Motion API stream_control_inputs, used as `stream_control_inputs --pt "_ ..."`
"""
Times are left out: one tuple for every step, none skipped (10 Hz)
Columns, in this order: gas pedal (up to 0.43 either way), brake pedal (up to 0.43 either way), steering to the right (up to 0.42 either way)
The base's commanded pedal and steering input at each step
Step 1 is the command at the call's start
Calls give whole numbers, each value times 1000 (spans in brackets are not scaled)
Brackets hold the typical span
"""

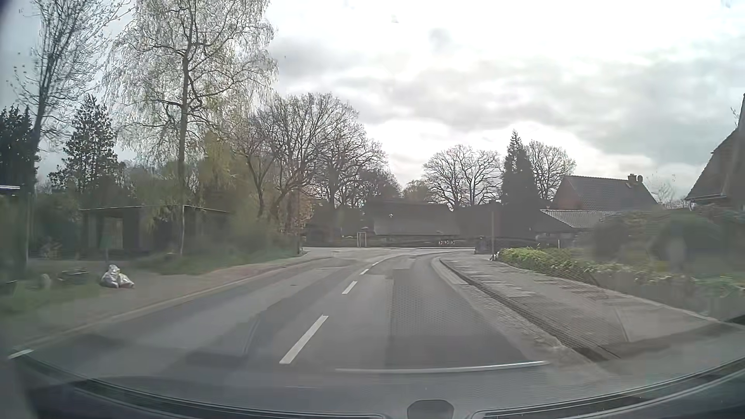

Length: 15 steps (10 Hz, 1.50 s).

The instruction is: Follow the waypoints while adhering to traffic rules and regulations

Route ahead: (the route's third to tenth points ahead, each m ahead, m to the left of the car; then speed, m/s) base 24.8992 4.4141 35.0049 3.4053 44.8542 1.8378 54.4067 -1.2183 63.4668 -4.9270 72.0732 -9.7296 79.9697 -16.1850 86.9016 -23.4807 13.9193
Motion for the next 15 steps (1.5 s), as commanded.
stream_control_inputs --pt "67 0 8" --pt "67 0 8" --pt "67 0 9" --pt "67 0 9" --pt "59 0 10" --pt "59 0 10" --pt "59 0 10" --pt "59 0 10" --pt "59 0 10" --pt "47 0 10" --pt "47 0 10" --pt "47 0 10" --pt "47 0 10" --pt "47 0 10" --pt "47 0 11"
